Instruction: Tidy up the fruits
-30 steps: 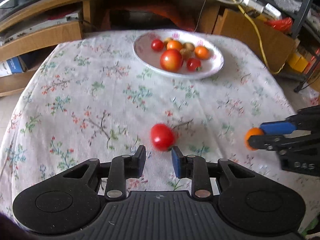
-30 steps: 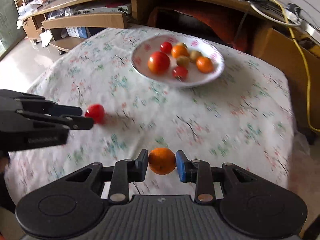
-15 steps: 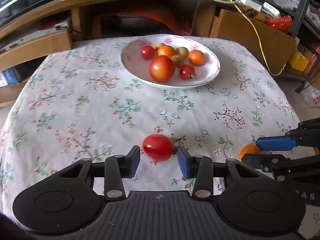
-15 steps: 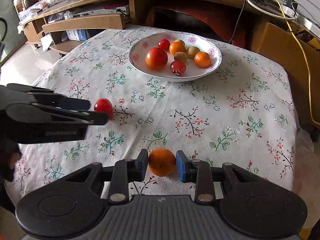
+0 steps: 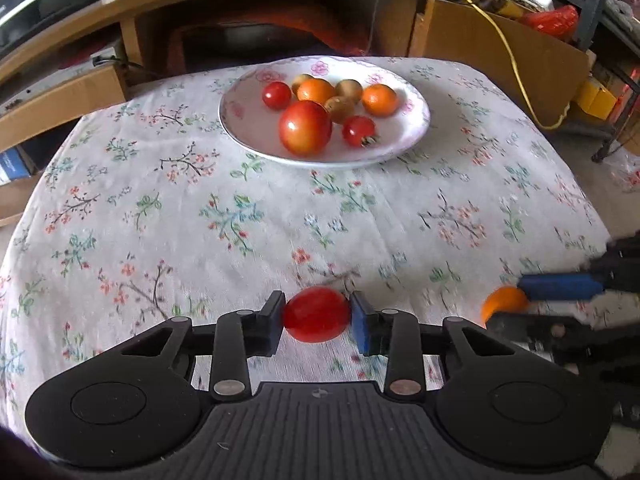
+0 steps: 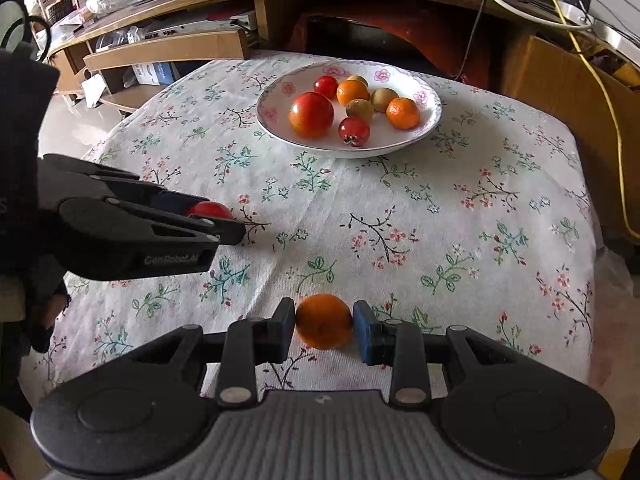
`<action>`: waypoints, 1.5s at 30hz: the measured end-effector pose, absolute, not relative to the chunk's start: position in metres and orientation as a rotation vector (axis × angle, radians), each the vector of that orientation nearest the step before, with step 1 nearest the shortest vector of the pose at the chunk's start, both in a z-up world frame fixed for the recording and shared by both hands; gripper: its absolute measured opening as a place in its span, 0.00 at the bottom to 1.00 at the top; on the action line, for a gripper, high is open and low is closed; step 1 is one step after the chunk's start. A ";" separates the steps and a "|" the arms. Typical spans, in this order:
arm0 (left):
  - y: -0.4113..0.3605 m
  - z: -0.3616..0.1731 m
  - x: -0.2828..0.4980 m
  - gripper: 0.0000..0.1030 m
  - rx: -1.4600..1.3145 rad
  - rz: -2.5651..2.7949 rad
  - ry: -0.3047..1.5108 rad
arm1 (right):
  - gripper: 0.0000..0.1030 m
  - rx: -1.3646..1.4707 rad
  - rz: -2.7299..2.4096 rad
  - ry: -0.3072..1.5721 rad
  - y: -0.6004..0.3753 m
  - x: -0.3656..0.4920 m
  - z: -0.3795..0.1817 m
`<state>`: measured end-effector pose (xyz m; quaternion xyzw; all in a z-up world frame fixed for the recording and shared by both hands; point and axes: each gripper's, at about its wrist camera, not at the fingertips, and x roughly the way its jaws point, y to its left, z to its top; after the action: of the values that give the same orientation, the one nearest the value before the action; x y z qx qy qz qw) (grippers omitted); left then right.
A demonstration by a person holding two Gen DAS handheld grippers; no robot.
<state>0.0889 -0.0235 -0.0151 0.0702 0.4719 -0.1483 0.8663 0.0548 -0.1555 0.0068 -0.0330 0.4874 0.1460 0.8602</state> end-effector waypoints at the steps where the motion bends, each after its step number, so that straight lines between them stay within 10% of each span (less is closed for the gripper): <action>1: -0.023 -0.015 0.085 0.41 0.149 -0.311 0.983 | 0.30 -0.076 0.303 1.023 -0.154 0.054 0.007; 45: -0.020 0.014 0.059 0.36 0.189 -0.338 0.957 | 0.30 -0.064 0.171 1.000 -0.157 0.025 0.025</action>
<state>0.0594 -0.0200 0.0137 0.0905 0.4576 -0.1618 0.8696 0.0248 -0.1572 0.0249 -0.0309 0.4785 0.0817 0.8737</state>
